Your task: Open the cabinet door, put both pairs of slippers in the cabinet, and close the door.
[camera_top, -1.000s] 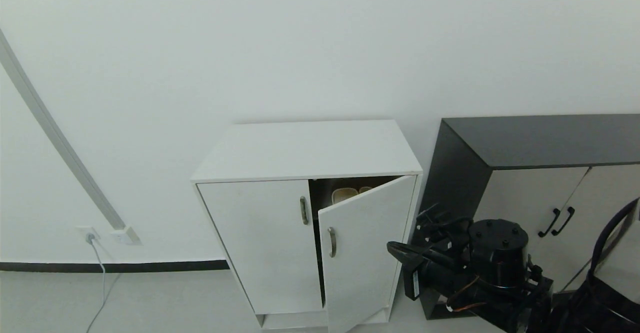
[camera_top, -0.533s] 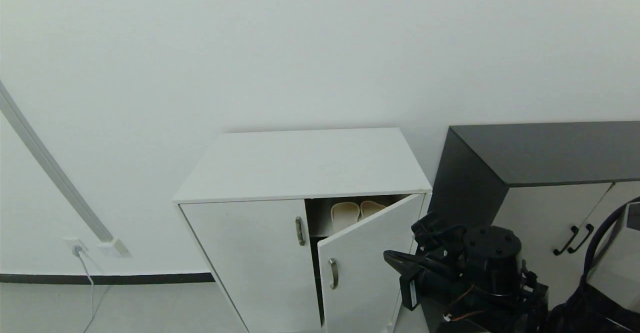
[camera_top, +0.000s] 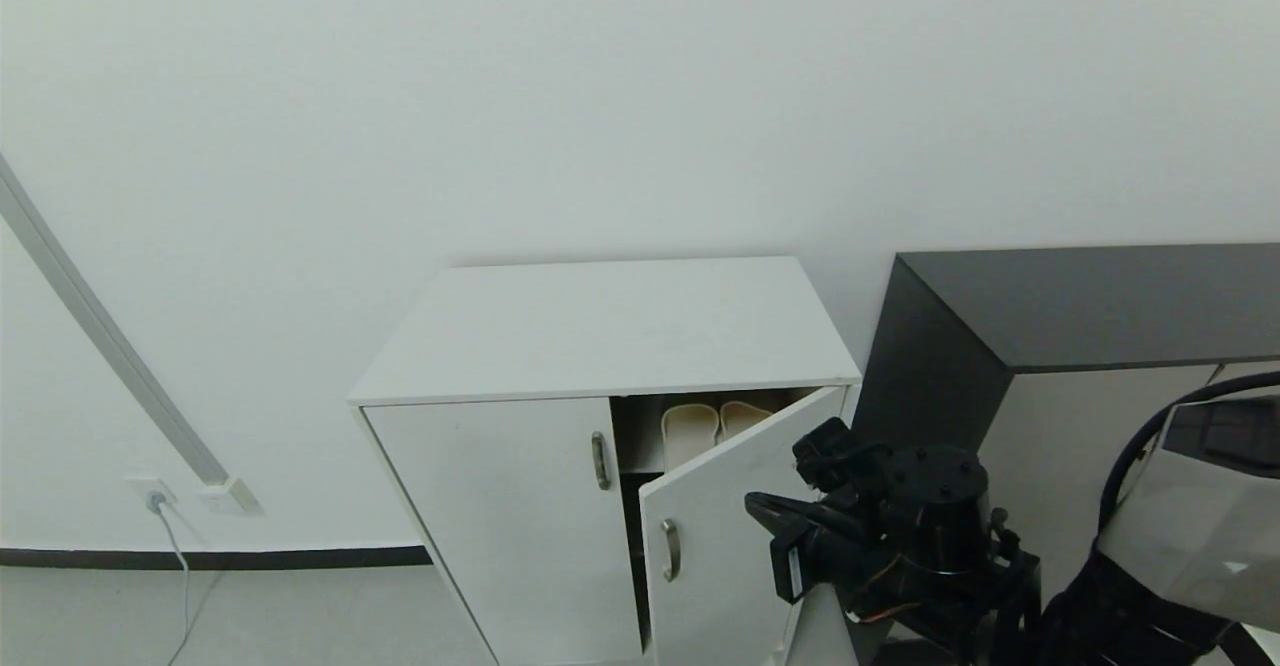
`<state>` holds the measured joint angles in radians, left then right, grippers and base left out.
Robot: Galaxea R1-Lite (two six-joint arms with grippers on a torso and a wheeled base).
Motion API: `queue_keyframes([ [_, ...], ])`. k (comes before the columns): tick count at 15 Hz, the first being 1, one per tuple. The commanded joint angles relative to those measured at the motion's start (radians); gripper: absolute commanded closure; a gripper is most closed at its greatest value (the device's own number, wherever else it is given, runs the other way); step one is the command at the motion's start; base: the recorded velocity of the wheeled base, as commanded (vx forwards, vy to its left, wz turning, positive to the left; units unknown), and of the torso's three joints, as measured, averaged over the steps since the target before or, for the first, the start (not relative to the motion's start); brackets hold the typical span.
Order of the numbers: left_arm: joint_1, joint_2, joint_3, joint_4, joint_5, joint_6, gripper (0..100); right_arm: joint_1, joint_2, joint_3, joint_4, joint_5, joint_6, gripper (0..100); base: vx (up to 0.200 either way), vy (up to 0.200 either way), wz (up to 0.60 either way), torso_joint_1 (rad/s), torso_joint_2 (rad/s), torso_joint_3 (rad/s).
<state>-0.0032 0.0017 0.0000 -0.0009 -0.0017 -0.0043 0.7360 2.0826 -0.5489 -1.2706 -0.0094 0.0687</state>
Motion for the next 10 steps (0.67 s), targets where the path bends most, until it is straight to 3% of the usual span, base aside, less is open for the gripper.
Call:
queue_keyframes([
  [1, 0.0, 0.0, 0.0, -0.001, 0.0, 0.0, 100, -0.001, 0.054, -0.039, 0.001, 0.0, 0.0, 100, 0.0, 0.0, 0.0, 0.0, 0.0, 0.0],
  [10, 0.0, 0.0, 0.0, -0.001, 0.0, 0.001, 100, -0.029, 0.166, -0.207, 0.007, 0.0, 0.0, 100, 0.0, 0.0, 0.0, 0.0, 0.0, 0.0],
])
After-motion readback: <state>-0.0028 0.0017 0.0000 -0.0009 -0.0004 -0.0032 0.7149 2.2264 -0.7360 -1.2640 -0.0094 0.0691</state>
